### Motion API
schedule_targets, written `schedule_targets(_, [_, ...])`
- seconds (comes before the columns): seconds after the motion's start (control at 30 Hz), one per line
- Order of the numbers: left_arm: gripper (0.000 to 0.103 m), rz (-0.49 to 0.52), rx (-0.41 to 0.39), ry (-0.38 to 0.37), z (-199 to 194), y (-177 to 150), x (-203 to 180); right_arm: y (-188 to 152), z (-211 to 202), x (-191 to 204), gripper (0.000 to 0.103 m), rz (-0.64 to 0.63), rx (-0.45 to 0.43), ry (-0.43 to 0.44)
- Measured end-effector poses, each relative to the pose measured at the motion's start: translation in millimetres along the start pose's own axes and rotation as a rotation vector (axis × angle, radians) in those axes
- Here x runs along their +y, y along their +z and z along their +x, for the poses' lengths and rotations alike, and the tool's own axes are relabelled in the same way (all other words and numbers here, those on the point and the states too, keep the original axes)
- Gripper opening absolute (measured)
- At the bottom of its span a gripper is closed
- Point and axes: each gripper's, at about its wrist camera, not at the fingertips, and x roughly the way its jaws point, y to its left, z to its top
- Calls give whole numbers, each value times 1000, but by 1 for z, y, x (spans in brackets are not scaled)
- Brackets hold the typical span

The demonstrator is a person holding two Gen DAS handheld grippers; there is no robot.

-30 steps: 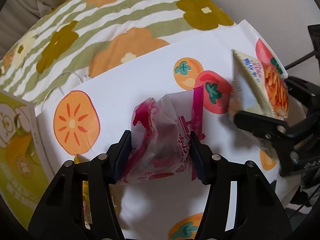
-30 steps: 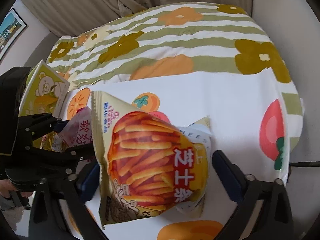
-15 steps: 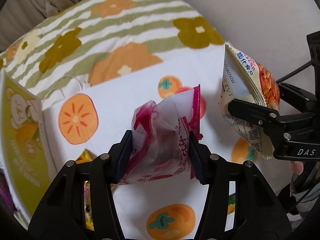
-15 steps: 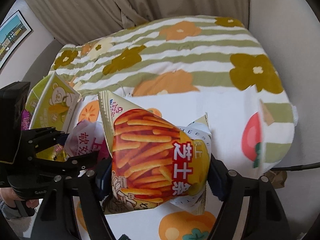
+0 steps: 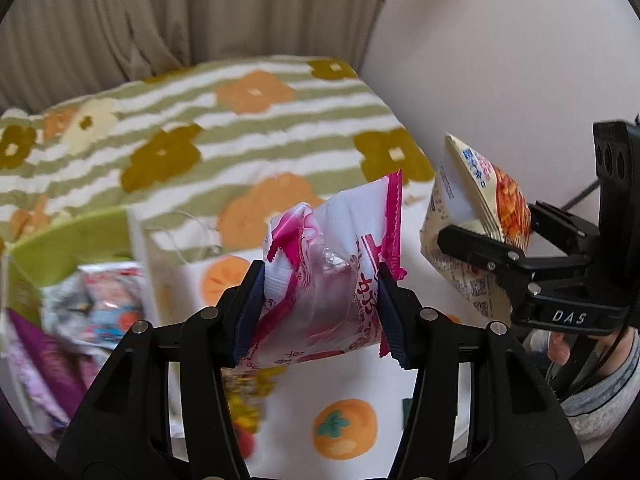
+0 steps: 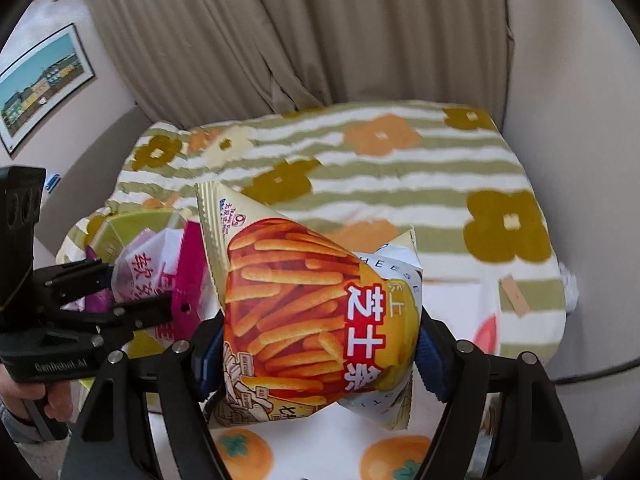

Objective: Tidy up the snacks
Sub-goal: 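Carry the pink wrapper and cheese-stick bag over the box and release both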

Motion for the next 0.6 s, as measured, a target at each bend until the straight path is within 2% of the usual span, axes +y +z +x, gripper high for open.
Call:
schedule_targets(0.13, [50,-22,-21,84,-38,7,40,22,-8,44,73,-51,-43,44])
schedule_targets(0.33, [50,-89,-3,178,-73,8,118,47,7,116,73,-112,-69,114])
schedule_targets(0.47, [50,-126,24,210,-78,5,170,56,25,158,73,-136,-61,149])
schedule_targets(0.6, [50,-159,52,210,-71,1,208,61,52,193,73,-156,-29,167])
